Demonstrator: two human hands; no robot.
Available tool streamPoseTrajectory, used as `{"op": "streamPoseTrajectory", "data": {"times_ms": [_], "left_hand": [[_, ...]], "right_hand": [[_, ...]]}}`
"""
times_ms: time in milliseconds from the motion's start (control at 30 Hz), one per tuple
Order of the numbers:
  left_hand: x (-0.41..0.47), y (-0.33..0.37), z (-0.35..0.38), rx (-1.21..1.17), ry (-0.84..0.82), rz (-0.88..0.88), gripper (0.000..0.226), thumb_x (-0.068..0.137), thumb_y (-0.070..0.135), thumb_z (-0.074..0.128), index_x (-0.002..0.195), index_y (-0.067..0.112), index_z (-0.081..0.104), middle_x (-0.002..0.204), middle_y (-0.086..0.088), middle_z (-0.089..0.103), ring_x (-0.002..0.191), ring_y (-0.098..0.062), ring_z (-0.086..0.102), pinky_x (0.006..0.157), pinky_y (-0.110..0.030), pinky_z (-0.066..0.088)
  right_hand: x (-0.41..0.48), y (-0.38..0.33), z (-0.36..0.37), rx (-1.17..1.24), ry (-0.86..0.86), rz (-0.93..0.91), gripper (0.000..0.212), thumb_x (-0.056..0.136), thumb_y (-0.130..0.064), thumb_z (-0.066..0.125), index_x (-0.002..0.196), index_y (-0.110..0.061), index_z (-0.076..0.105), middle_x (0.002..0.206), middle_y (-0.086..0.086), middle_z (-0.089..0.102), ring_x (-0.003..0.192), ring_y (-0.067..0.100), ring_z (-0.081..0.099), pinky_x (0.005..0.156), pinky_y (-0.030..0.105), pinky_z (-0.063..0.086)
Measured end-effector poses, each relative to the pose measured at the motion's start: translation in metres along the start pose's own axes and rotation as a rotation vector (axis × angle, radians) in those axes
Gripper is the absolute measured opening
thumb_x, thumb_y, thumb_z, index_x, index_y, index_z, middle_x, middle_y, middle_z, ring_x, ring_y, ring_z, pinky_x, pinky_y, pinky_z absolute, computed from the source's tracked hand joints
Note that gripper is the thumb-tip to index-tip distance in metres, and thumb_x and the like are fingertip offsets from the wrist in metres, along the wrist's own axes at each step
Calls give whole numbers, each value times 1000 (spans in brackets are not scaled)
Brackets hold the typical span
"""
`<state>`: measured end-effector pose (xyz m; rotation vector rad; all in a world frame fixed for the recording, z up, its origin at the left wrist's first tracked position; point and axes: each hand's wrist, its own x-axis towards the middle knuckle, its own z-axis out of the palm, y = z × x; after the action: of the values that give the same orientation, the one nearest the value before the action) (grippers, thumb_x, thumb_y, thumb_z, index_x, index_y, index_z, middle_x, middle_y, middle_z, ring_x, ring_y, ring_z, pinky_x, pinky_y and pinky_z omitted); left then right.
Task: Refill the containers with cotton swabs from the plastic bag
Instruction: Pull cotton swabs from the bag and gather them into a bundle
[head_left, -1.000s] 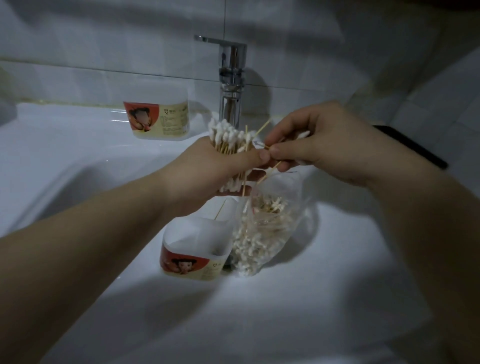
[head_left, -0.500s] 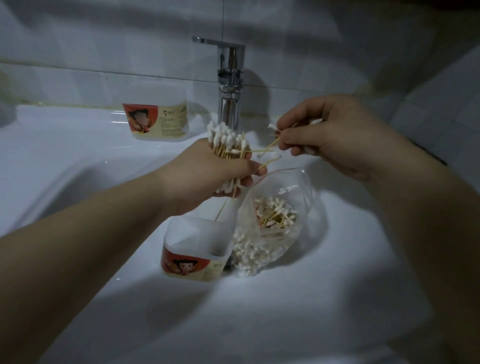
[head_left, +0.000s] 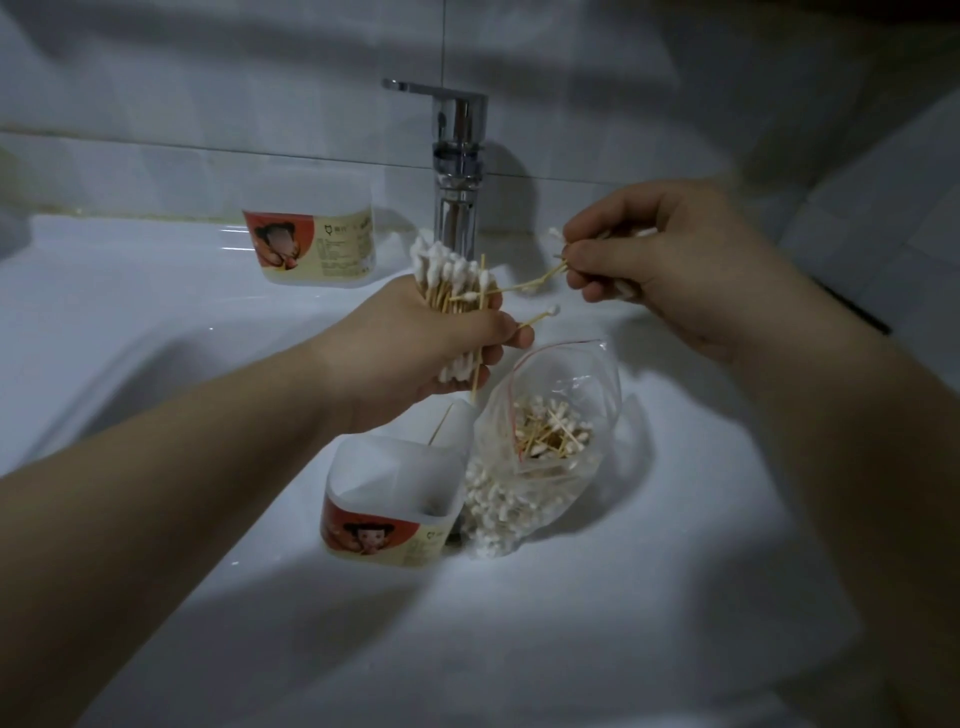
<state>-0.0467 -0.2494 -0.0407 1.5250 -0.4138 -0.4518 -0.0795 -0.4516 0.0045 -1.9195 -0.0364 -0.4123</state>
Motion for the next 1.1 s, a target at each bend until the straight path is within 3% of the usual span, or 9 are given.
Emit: {"op": "streamPoseTrajectory", "data": {"times_ms": [133, 333, 500, 600, 767, 933, 1100], "left_hand": [[0, -1, -1, 6, -6, 3, 18, 88, 2, 72, 84, 17, 62, 97, -17, 69, 68, -11, 63, 67, -26, 55], [4, -5, -3, 69, 6, 13, 11, 91, 7, 72, 95, 14, 65, 84, -7, 67, 75, -16, 66, 75, -31, 59], [4, -6, -2, 42, 15, 1, 14, 93, 5, 69, 107, 6, 69, 75, -4, 67, 73, -17, 66, 74, -31, 60], [2, -4, 0, -20, -5, 1, 11, 92, 3, 69, 100, 11, 69, 79, -5, 68, 71, -14, 67, 68, -26, 59], [3, -7, 2, -5, -35, -7, 8, 95, 8, 66, 90, 14, 68, 80, -4, 70, 71, -14, 65, 73, -29, 58], [4, -9, 1, 37, -34, 4, 4, 95, 14, 68, 92, 14, 67, 74, -2, 66, 70, -13, 65, 75, -32, 57], [4, -9, 1, 40, -48, 1, 8, 94, 15, 71, 95, 10, 66, 75, -5, 63, 67, -14, 62, 71, -30, 56]], "right_hand": [[1, 1, -3, -11, 42, -16, 15, 86, 7, 73, 87, -8, 73, 65, 7, 68, 64, 17, 69, 62, 23, 57], [-4, -2, -3, -308, -44, -192, 29, 91, 0, 70, 89, -28, 77, 71, 4, 73, 59, 11, 68, 60, 21, 55], [-3, 0, -1, -369, -75, -148, 31, 93, -4, 67, 86, -33, 77, 72, -2, 76, 61, 11, 70, 68, 25, 59], [-4, -1, 0, -380, -101, -122, 28, 94, -7, 67, 88, -32, 77, 73, -4, 76, 65, 12, 73, 73, 26, 60], [-7, 0, 5, -425, -175, -101, 18, 93, -14, 73, 95, -32, 77, 75, -10, 76, 67, 6, 73, 73, 24, 59], [-9, -2, 8, -455, -248, -130, 20, 89, -15, 77, 96, -33, 76, 75, -16, 75, 67, 3, 73, 68, 15, 56], [-7, 0, 7, -591, -226, -188, 26, 90, -16, 76, 84, -41, 70, 69, -13, 73, 63, -2, 70, 65, 8, 51]]}}
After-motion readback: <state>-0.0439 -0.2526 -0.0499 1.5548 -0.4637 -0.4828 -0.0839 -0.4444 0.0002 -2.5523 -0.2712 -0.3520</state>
